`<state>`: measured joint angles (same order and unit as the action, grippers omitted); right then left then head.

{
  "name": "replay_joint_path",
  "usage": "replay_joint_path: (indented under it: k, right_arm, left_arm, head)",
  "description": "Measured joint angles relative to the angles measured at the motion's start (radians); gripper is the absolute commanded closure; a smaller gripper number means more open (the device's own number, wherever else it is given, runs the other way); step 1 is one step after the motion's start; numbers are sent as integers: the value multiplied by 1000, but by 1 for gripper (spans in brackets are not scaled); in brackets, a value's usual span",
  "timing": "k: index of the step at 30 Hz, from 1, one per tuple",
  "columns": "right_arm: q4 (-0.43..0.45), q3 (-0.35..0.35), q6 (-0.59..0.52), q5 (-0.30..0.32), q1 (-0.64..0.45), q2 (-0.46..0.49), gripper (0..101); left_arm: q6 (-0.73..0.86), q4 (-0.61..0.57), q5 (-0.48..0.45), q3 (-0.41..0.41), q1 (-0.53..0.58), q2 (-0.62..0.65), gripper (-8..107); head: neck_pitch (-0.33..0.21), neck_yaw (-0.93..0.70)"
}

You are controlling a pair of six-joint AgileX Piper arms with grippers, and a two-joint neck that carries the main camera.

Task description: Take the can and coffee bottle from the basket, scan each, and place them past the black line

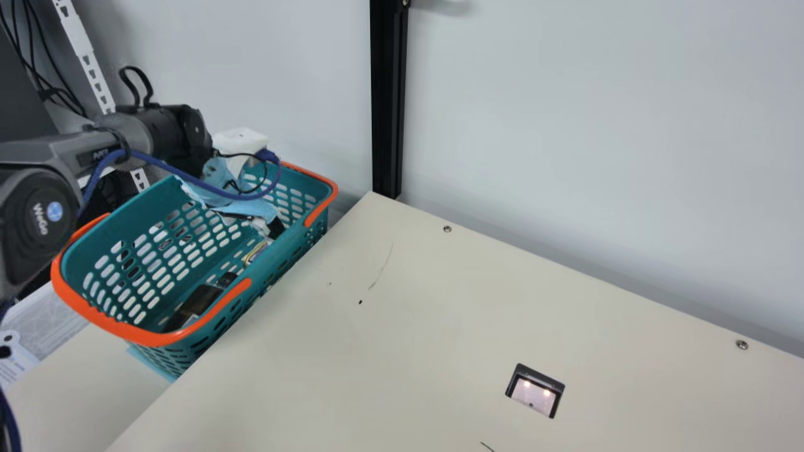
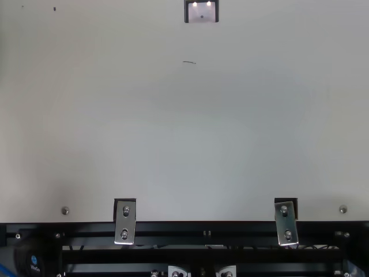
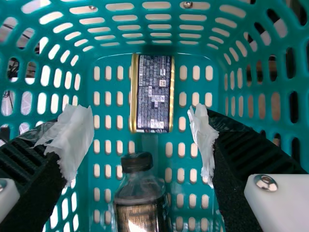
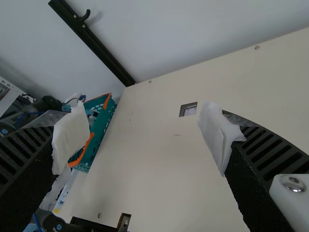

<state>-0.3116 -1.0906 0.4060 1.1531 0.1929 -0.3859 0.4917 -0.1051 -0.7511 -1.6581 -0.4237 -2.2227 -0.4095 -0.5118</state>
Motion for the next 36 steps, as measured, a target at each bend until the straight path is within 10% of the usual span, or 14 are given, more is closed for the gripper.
replay_joint_path:
  k: [28, 30, 36]
  right_arm:
    - [0, 0, 0, 0, 0, 0, 0]
    - [0, 0, 0, 0, 0, 0, 0]
    - [0, 0, 0, 0, 0, 0, 0]
  left_arm:
    - [156, -74, 2, -277, 1, -351, 9]
    - [163, -78, 6, -289, 1, -365, 89]
    - [194, -120, 35, -282, -6, -371, 89]
  head:
    - [-5, 0]
    - [-5, 0]
    - [-5, 0]
